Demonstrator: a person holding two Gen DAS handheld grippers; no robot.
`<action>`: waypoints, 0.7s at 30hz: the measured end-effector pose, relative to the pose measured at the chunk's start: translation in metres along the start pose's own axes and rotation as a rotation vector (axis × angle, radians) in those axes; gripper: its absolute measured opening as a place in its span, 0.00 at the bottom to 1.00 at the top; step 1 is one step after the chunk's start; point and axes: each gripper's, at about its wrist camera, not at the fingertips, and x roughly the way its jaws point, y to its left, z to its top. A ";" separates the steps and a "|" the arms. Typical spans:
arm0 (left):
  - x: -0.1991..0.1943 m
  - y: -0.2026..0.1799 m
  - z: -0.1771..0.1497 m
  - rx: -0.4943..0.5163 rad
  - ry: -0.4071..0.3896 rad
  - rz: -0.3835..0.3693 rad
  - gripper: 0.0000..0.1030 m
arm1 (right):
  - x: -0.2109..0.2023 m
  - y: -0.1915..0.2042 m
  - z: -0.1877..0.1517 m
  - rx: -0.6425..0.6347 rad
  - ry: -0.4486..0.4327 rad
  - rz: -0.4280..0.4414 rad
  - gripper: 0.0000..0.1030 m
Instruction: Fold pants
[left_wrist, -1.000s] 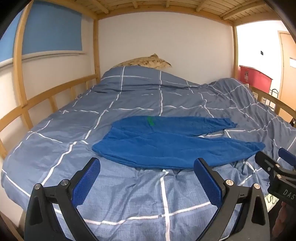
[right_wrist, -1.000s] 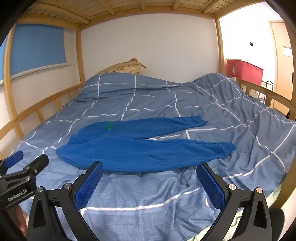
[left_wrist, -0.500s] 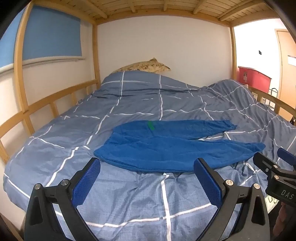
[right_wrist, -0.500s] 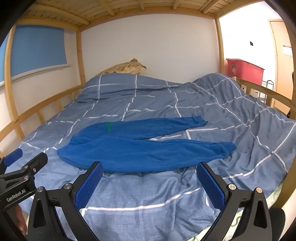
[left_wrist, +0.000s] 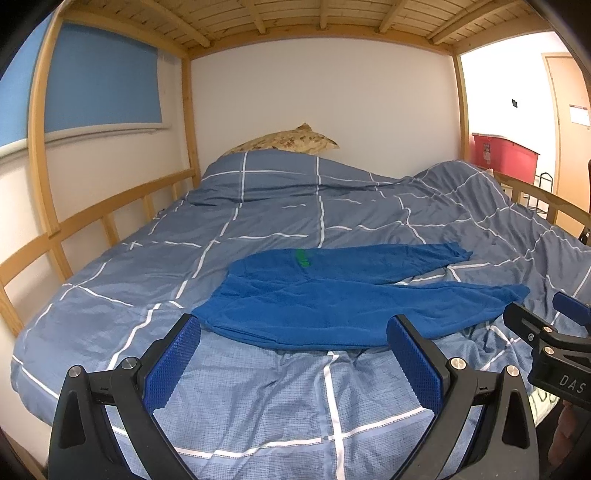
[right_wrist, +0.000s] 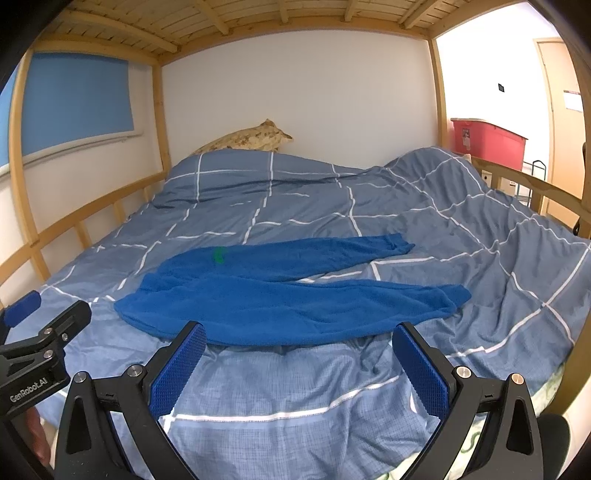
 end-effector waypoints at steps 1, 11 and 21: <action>0.000 0.000 0.000 0.000 0.000 0.001 1.00 | 0.000 0.000 0.000 0.000 0.000 -0.001 1.00; 0.000 0.000 -0.001 0.002 -0.001 0.002 1.00 | -0.001 0.001 0.001 0.000 -0.002 0.003 1.00; 0.000 0.001 0.000 0.002 0.001 0.007 1.00 | -0.004 0.006 0.009 -0.005 0.000 0.005 1.00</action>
